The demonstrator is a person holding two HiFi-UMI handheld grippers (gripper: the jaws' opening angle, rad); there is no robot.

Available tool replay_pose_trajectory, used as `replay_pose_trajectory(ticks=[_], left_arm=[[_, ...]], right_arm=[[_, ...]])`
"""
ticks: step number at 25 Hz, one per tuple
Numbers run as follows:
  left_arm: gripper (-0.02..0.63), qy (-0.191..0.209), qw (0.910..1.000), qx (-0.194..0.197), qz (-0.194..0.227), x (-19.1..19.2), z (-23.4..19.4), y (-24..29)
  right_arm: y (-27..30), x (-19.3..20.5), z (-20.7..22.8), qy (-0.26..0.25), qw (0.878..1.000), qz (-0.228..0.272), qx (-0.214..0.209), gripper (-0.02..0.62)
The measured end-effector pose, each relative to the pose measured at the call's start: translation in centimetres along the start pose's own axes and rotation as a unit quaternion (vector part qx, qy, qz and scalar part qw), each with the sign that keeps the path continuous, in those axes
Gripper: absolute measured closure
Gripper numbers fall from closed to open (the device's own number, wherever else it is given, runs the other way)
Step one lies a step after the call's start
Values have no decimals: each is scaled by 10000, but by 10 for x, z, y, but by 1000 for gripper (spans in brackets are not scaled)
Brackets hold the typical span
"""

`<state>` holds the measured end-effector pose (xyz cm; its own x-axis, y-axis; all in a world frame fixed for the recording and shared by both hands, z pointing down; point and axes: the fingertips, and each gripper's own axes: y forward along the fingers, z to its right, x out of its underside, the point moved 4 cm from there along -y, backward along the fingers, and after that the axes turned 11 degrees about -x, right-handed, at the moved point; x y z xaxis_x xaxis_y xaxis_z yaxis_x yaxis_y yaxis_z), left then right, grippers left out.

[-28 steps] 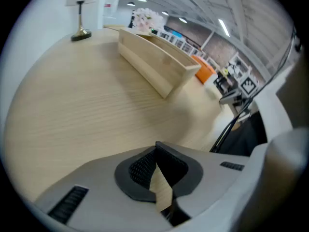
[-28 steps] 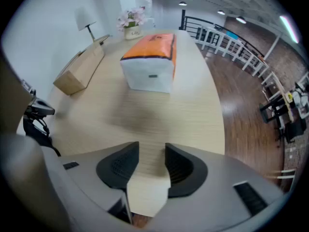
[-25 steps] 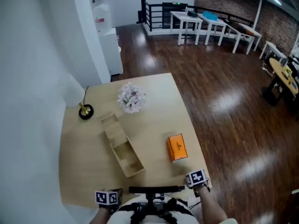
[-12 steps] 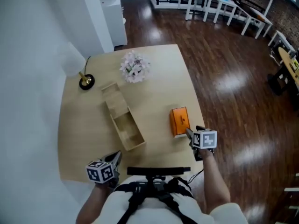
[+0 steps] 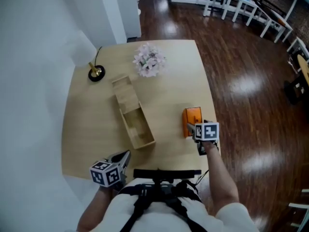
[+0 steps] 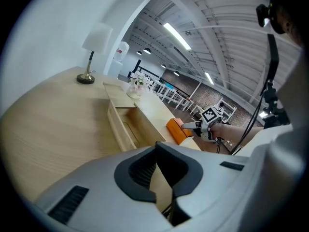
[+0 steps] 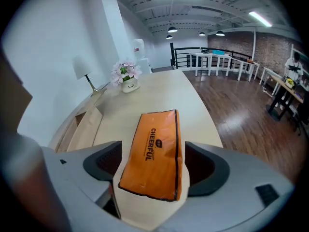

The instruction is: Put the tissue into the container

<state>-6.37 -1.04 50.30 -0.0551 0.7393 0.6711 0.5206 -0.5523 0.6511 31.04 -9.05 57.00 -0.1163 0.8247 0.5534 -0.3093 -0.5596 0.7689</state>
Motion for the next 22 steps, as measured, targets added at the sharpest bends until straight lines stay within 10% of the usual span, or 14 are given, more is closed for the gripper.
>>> replay_pose_trajectory(ticks=[22], left_arm=[[607,-159,9999,7,31,-1,-4,-5]], right_arm=[[19,3,6,147,9998,-160,-38,242]])
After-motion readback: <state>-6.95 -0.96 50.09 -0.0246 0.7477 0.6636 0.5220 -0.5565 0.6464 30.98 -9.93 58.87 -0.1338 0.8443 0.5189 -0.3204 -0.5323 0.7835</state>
